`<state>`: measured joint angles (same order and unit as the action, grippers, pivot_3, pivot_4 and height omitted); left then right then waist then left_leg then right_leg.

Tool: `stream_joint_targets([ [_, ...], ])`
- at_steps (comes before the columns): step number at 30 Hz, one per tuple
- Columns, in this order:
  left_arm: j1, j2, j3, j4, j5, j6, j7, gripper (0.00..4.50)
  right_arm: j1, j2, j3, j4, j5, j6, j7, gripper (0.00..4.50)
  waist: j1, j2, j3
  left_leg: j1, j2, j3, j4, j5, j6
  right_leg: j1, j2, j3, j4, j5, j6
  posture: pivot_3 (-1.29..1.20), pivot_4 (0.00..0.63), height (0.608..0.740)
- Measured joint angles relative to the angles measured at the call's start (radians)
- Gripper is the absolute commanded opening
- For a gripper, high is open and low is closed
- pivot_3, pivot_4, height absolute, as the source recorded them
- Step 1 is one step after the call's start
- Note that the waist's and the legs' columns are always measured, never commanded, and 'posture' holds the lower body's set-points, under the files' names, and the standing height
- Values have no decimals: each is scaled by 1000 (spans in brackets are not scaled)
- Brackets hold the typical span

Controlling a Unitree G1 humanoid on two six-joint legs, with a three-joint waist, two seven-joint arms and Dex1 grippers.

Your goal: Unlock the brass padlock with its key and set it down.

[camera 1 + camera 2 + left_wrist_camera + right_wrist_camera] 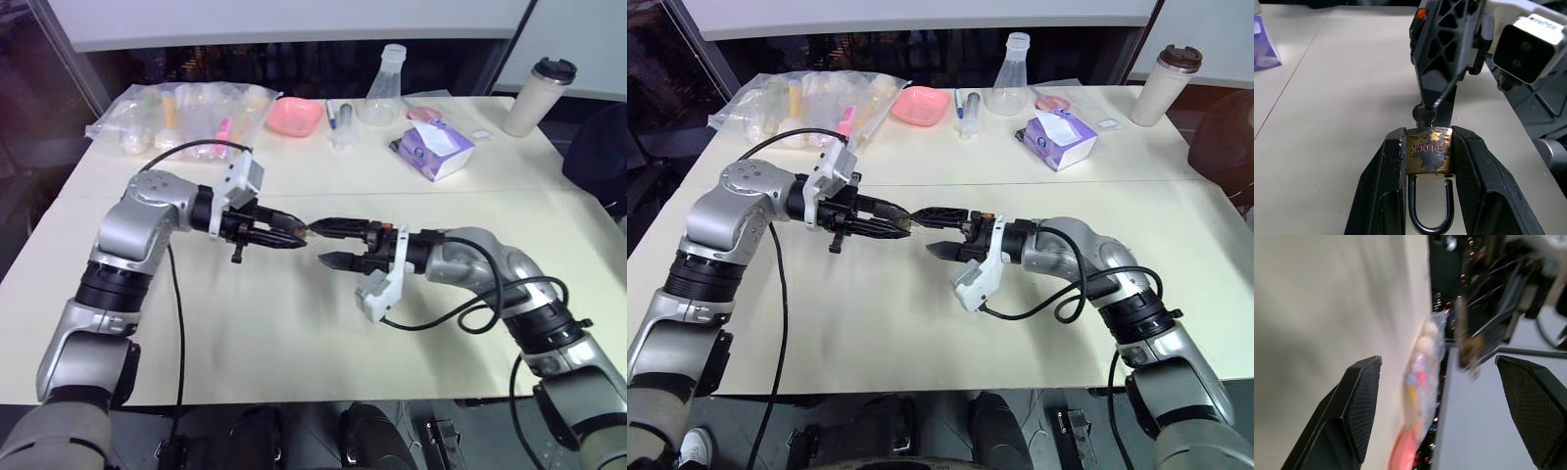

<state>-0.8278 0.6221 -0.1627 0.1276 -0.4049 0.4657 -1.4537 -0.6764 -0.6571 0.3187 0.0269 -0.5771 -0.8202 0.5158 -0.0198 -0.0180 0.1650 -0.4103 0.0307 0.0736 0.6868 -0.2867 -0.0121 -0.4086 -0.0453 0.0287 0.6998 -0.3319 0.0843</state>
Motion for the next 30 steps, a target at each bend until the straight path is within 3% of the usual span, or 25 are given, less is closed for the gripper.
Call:
stream_joint_targets([
  [11, 1, -16, -1, -26, -1, 11, 12, 757, -3, 10, 19, 0, -11, 1, -1, 3813, 1, 0, 0, 0, 0, 0, 0, 0, 0, 0, 0, 0, 0, 0, 0, 0, 150, 715],
  [14, 1, -16, -1, -27, -3, 18, 15, 757, -4, 11, 20, 0, -11, 2, -1, 3012, 1, 0, 0, 0, 0, 0, 0, 0, 0, 0, 0, 0, 0, 0, 0, 0, 150, 715],
  [20, 10, -15, -8, -34, -12, 31, 20, 757, -16, 16, 20, -2, -10, 3, -7, 25, 1, 0, 0, 0, 0, 0, 0, 0, 0, 0, 0, 0, 0, 0, 0, 0, 150, 715],
  [30, 12, -11, -8, -41, -11, 33, 21, 757, -16, 17, 21, -2, -8, 6, -6, 25, 1, 0, 0, 0, 0, 0, 0, 0, 0, 0, 0, 0, 0, 0, 0, 0, 150, 715],
])
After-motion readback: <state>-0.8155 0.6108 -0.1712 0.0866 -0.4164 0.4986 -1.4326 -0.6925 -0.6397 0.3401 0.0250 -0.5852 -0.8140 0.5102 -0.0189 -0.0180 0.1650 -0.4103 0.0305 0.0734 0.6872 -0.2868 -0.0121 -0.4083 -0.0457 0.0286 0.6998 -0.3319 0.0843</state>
